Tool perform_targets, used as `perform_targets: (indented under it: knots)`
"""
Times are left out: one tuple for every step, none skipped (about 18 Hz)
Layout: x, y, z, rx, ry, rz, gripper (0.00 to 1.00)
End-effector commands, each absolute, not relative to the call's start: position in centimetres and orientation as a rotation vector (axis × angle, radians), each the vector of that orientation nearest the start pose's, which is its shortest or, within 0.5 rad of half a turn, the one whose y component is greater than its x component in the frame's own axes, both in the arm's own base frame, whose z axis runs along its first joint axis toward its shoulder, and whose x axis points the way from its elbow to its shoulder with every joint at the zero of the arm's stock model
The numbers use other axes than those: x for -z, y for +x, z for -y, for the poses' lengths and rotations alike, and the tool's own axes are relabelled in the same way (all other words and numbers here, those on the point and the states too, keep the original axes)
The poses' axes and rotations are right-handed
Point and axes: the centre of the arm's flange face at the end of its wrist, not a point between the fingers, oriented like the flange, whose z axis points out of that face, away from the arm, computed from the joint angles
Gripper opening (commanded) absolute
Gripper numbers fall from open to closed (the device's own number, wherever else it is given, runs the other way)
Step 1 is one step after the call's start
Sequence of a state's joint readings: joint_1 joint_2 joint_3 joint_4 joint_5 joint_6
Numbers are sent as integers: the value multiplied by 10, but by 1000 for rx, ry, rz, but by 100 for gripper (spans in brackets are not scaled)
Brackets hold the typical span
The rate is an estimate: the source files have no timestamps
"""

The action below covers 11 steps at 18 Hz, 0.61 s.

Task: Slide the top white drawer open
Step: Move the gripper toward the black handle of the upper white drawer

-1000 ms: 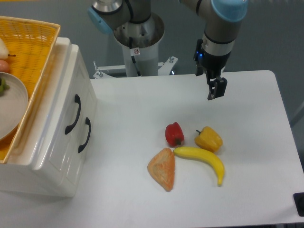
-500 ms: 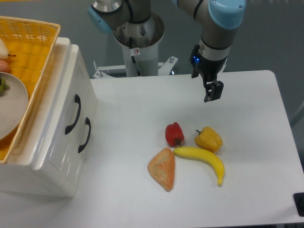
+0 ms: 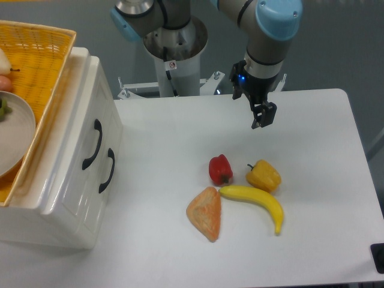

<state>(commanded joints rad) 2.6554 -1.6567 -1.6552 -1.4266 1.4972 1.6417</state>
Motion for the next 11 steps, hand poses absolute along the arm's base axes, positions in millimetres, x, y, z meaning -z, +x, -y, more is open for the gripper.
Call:
perform_targets:
  knots:
    - [-418,-393,-369,63,-2968,-793,100]
    - [-418,-389,-374,70,-2971,-760,100]
    - [-417,-384,-380,77,-2969,-730,100]
    - [-416,-382,-383,80,-2978,-689,100]
    - [-417,-380,-387,79,-2990,-639,100]
    - [-419,-378,-391,78,-3000,-591,100]
    - [-418,-375,-396,80,-3008,-556,100]
    - [-419,-373,-398,80,-3013,-527,100]
    - [-419,-373,-398,80,-3020,-490,100]
    - [-419,-372,-399,79,-3032,-442,100]
    - [-416,-370,-404,86,-3046,-398,100]
